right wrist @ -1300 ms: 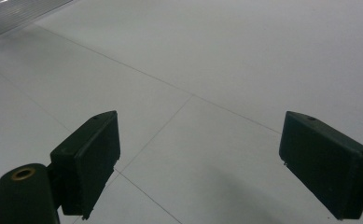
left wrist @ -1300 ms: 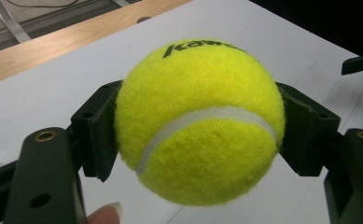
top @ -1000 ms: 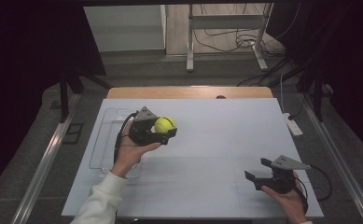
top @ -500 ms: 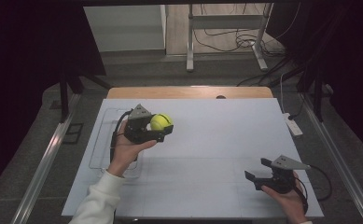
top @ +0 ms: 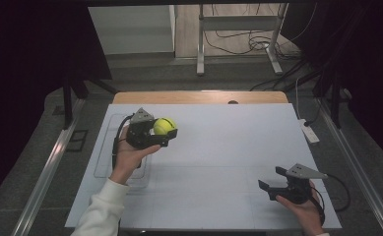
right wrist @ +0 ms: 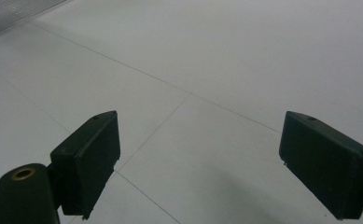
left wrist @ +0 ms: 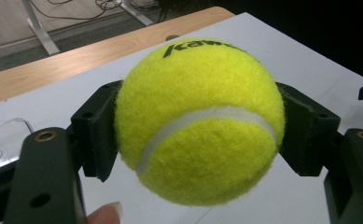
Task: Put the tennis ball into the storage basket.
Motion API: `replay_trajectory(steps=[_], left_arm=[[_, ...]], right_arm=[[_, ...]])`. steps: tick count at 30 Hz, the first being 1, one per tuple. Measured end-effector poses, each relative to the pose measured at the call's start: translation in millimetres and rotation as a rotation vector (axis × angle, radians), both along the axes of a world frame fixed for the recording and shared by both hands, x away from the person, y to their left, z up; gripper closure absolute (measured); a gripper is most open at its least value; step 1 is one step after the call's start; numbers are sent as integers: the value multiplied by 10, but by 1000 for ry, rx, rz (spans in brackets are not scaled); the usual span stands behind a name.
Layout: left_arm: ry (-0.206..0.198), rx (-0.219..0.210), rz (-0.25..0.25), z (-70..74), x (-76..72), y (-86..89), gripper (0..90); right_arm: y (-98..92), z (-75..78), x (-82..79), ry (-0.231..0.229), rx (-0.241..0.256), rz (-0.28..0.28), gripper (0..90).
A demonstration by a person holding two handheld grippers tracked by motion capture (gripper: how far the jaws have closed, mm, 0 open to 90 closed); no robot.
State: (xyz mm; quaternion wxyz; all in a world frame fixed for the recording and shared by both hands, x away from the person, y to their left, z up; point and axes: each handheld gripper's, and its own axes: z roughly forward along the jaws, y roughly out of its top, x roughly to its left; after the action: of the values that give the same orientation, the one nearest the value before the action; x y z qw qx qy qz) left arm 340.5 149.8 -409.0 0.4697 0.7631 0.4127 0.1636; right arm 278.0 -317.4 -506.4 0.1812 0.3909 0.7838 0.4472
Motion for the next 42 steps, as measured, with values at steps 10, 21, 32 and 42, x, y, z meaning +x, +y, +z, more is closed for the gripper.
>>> replay_trajectory(steps=[10,21,32,42], left_arm=[[-5,-6,32,-16,33,91,256],[-10,-23,70,-13,52,210,256],[-22,-34,97,-4,60,297,256],[-28,-39,126,-9,77,382,256]], right_arm=[[-5,-3,3,-1,3,-1,128],[-3,-5,4,0,2,-1,128],[-6,-6,5,2,3,-3,128],[-5,-2,2,-1,2,-2,128]])
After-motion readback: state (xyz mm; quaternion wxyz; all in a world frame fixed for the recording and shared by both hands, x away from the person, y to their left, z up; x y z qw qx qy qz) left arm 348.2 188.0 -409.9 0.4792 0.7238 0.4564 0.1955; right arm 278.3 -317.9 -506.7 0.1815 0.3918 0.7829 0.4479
